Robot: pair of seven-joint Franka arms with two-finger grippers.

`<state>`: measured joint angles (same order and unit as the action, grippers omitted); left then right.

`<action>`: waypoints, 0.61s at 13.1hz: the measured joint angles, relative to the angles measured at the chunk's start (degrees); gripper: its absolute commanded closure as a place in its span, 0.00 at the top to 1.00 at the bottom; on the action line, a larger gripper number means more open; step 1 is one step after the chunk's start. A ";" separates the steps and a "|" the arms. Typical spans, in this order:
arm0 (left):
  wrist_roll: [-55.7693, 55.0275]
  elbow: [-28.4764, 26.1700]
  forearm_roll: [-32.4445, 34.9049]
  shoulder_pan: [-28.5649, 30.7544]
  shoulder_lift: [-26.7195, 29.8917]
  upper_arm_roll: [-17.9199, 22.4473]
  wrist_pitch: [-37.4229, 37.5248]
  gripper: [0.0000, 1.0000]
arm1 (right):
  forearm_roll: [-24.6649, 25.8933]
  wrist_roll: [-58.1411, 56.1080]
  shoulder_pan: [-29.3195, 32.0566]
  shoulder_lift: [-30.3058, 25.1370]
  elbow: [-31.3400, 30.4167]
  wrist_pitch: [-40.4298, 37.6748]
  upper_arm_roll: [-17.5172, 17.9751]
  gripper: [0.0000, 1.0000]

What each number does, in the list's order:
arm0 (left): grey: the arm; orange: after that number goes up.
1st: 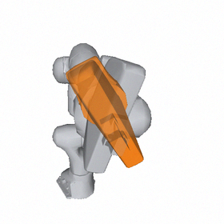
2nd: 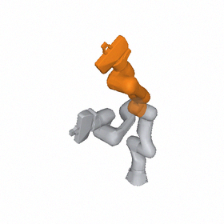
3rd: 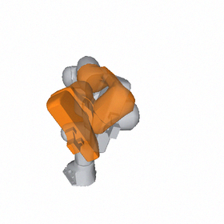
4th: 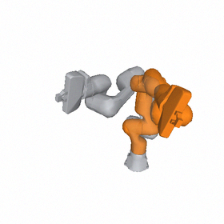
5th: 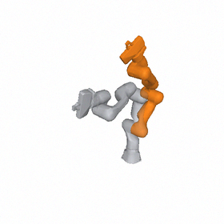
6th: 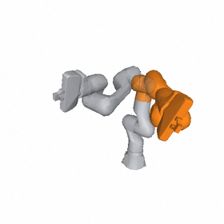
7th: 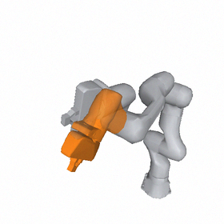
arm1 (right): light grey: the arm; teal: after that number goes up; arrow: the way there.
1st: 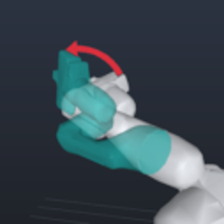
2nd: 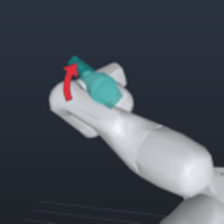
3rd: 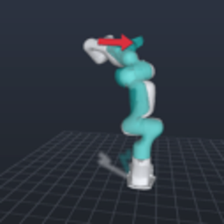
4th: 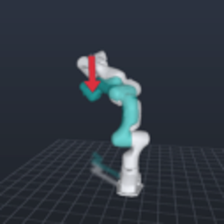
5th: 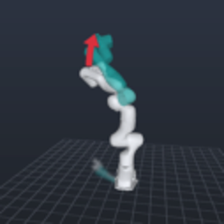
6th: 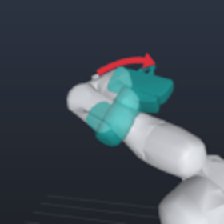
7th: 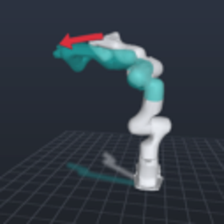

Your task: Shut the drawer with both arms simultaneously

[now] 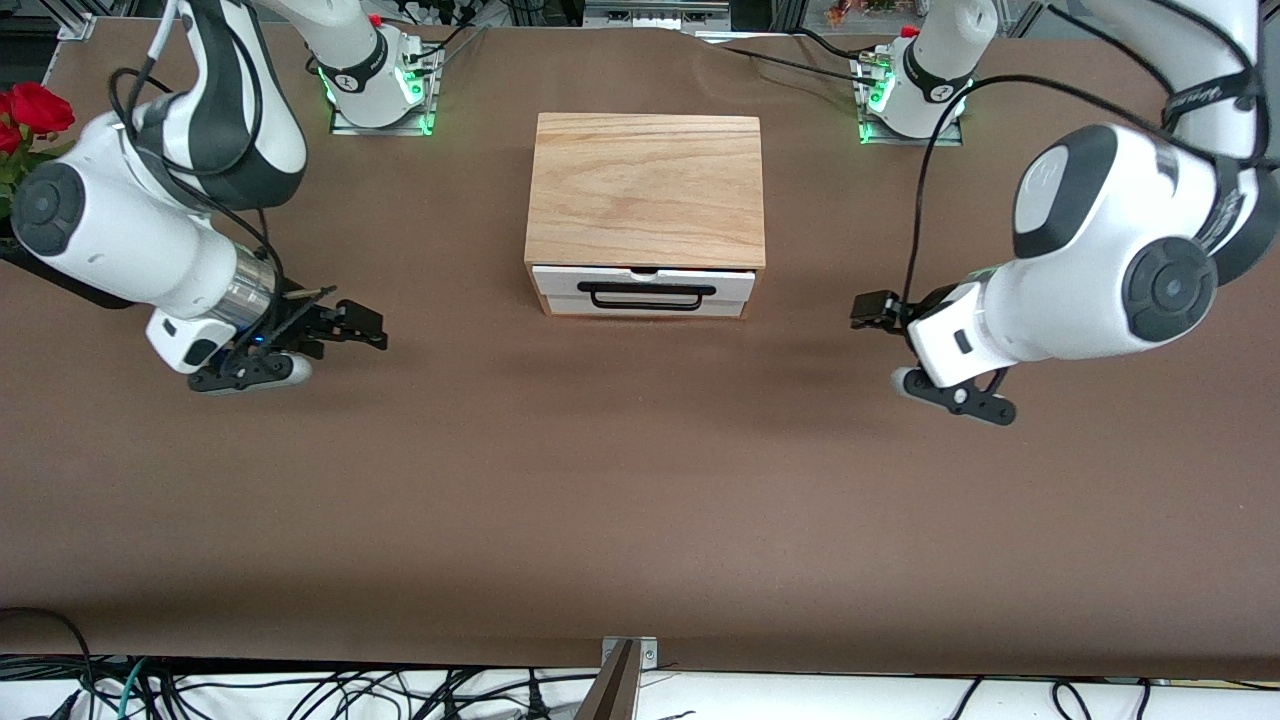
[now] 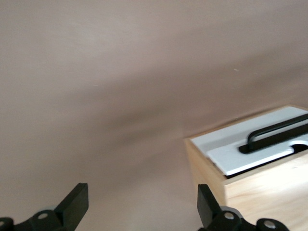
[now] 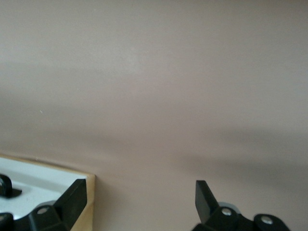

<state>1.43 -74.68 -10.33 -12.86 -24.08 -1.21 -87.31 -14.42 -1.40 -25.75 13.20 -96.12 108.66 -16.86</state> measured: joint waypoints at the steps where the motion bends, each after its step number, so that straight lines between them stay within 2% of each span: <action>1: -0.01 0.00 1.86 -0.01 0.62 0.13 -0.05 1.00 | 0.90 0.20 -0.12 0.00 3.61 -4.51 -0.85 1.00; 4: -0.12 -0.40 6.31 0.07 4.39 3.41 -0.02 1.00 | 4.46 1.07 -0.11 -0.38 11.00 -13.86 -4.00 1.00; 6: -0.13 -2.84 7.81 1.03 9.36 7.14 0.49 1.00 | 7.06 1.14 -0.08 -2.10 12.06 -15.43 -4.88 1.00; 8: 0.03 -7.10 7.89 4.27 14.96 8.97 0.75 1.00 | 8.70 1.54 0.26 -4.57 11.90 -17.13 -4.84 1.00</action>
<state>1.47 -81.77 -2.44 -8.59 -9.12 7.76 -86.57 -5.72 0.14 -25.49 8.63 -84.21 91.53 -21.70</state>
